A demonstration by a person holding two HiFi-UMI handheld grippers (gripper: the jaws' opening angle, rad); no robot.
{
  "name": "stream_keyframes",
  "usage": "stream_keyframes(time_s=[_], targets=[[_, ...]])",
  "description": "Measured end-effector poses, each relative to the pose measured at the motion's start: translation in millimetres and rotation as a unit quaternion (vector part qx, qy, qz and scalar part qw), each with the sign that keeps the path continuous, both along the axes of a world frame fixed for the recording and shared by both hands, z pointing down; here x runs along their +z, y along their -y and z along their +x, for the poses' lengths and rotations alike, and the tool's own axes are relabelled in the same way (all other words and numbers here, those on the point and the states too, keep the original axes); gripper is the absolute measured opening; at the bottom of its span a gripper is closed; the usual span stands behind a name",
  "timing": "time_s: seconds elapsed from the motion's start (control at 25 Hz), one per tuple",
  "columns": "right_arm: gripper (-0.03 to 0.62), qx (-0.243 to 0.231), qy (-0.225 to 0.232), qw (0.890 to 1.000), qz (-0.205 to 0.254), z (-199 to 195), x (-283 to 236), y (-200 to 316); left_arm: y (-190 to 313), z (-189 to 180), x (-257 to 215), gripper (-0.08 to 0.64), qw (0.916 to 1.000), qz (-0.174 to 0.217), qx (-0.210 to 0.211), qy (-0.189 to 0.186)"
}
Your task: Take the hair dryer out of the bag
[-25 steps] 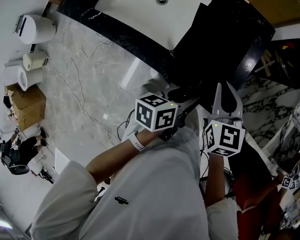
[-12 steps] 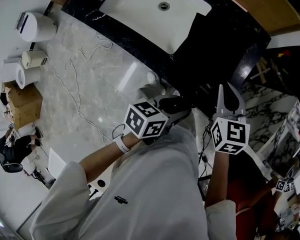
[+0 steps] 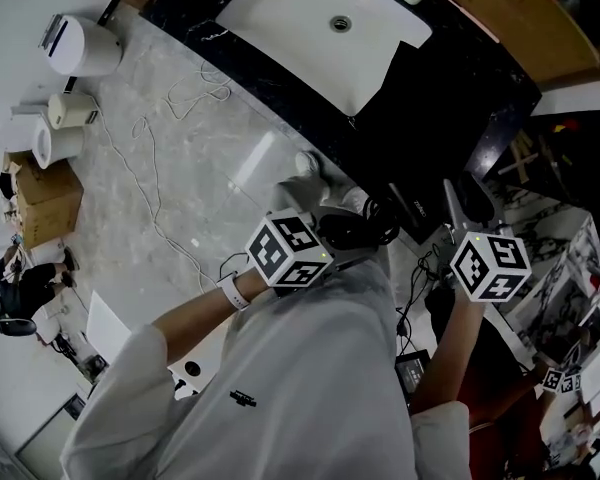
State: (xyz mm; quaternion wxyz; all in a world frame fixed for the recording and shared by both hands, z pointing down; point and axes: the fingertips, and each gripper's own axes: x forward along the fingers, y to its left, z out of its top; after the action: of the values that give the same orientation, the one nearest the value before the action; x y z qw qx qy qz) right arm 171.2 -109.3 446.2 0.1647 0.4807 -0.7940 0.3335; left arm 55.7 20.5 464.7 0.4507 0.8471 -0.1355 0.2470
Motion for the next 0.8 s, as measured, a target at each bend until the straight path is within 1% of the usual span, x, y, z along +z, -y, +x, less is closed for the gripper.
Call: stream_keyframes(time_s=[0.08,0.12,0.16,0.28,0.44,0.52,0.6,0.8], targets=[[0.155,-0.035,0.059,0.997,-0.020,-5,-10,-6,-5,1,-6,0.206,0.9998,0.002,0.017,-0.008],[0.155,-0.049,0.080,0.995,-0.027,-6,-14,-9,-7,1,-10,0.206,0.9996,0.003,0.025,-0.012],[0.155,-0.056,0.092,0.994,-0.032,-5,-16,-10,-9,1,-14,0.206,0.9994,0.003,0.032,-0.015],[0.155,-0.055,0.090,0.994,-0.039,2,-18,-11,-13,0,-22,0.206,0.9985,0.005,0.051,-0.020],[0.155,-0.089,0.078,0.992,-0.047,1,-19,-18,-21,1,-32,0.206,0.9966,0.009,0.079,-0.023],[0.155,-0.093,0.073,0.992,-0.048,2,-18,-18,-24,1,-38,0.206,0.9957,0.011,0.088,-0.026],[0.155,-0.087,0.072,0.992,-0.047,6,-17,-15,-25,1,-41,0.206,0.9956,0.011,0.089,-0.029],[0.155,-0.059,0.077,0.994,-0.038,15,-20,-6,-18,-2,-48,0.204,0.9966,0.021,0.073,-0.033]])
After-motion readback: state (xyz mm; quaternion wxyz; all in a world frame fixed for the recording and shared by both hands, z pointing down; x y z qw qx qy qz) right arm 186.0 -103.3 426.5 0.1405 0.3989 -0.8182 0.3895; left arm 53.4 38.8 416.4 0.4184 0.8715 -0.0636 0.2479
